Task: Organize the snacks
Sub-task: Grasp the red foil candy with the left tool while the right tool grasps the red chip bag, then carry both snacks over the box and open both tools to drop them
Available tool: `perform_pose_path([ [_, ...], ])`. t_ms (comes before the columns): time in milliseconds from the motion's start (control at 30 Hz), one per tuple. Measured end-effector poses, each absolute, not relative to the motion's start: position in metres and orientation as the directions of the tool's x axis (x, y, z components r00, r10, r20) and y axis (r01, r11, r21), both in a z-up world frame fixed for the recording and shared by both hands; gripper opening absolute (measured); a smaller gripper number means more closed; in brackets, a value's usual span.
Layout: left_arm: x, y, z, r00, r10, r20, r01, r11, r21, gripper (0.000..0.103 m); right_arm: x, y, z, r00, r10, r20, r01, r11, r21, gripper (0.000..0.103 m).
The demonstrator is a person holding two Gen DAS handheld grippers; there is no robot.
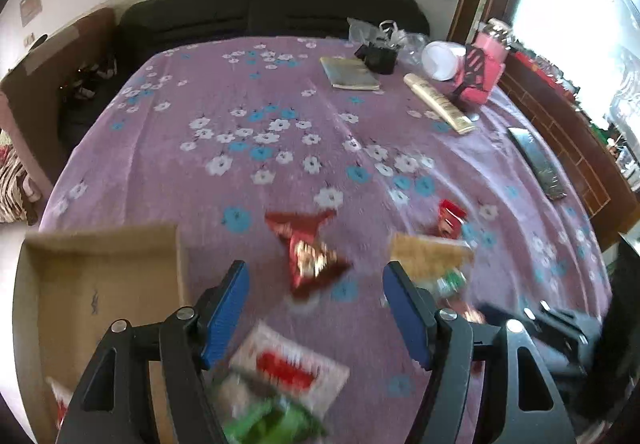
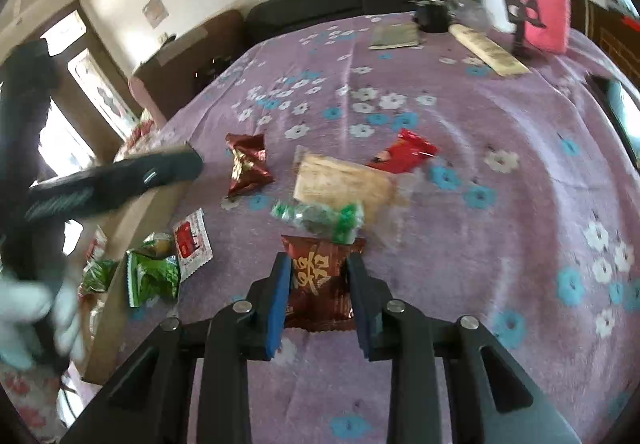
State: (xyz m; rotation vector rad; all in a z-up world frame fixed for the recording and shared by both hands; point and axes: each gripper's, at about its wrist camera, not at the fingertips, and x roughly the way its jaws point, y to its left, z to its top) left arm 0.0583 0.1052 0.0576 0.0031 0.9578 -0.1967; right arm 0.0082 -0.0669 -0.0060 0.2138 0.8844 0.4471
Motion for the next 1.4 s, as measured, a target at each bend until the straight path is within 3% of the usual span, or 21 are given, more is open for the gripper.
perform_pose_path([
  [200,0.087,0.083,0.027,0.535,-0.048,-0.844,0.164,0.985,0.048,0.072,0.007,-0.072,-0.006,0.543,0.491,-0.682,-0.302,0.871,0.386,0.024],
  [300,0.095,0.08,0.016,0.518,-0.039,-0.855,0.169,0.984,0.058,0.071,0.009,-0.077,-0.007,0.541,0.504,-0.673,-0.293,0.863,0.411,0.025],
  [367,0.096,0.079,0.01,0.501,-0.05,-0.864,0.177,0.983,0.046,0.037,0.011,-0.081,-0.007,0.539,0.508,-0.672,-0.281,0.86,0.426,0.028],
  [400,0.095,0.08,0.012,0.504,-0.074,-0.861,0.184,0.983,0.023,0.033,0.013,-0.084,-0.008,0.545,0.503,-0.671,-0.268,0.862,0.43,0.03],
  [633,0.079,0.078,0.019,0.513,-0.132,-0.848,0.215,0.976,-0.022,0.031,0.016,-0.089,-0.01,0.553,0.488,-0.675,-0.245,0.87,0.429,0.054],
  [733,0.071,0.081,0.026,0.523,-0.157,-0.838,0.224,0.974,-0.042,0.031,0.016,-0.081,-0.012,0.544,0.496,-0.676,-0.27,0.867,0.419,0.057],
  [933,0.054,0.089,0.046,0.556,-0.209,-0.805,0.229,0.969,-0.093,0.031,0.012,-0.059,-0.014,0.537,0.463,-0.705,-0.324,0.885,0.335,0.057],
  [1000,0.046,0.091,0.053,0.564,-0.222,-0.796,0.233,0.967,-0.104,0.031,0.01,-0.053,-0.016,0.54,0.435,-0.721,-0.328,0.897,0.296,0.04],
  [1033,0.04,0.092,0.057,0.572,-0.227,-0.788,0.236,0.966,-0.107,0.031,0.009,-0.052,-0.016,0.544,0.429,-0.721,-0.331,0.899,0.286,0.036],
  [1400,-0.024,0.128,0.099,0.663,-0.287,-0.691,0.235,0.957,-0.171,0.031,-0.028,-0.054,0.005,0.608,0.412,-0.678,-0.319,0.91,0.266,0.027],
])
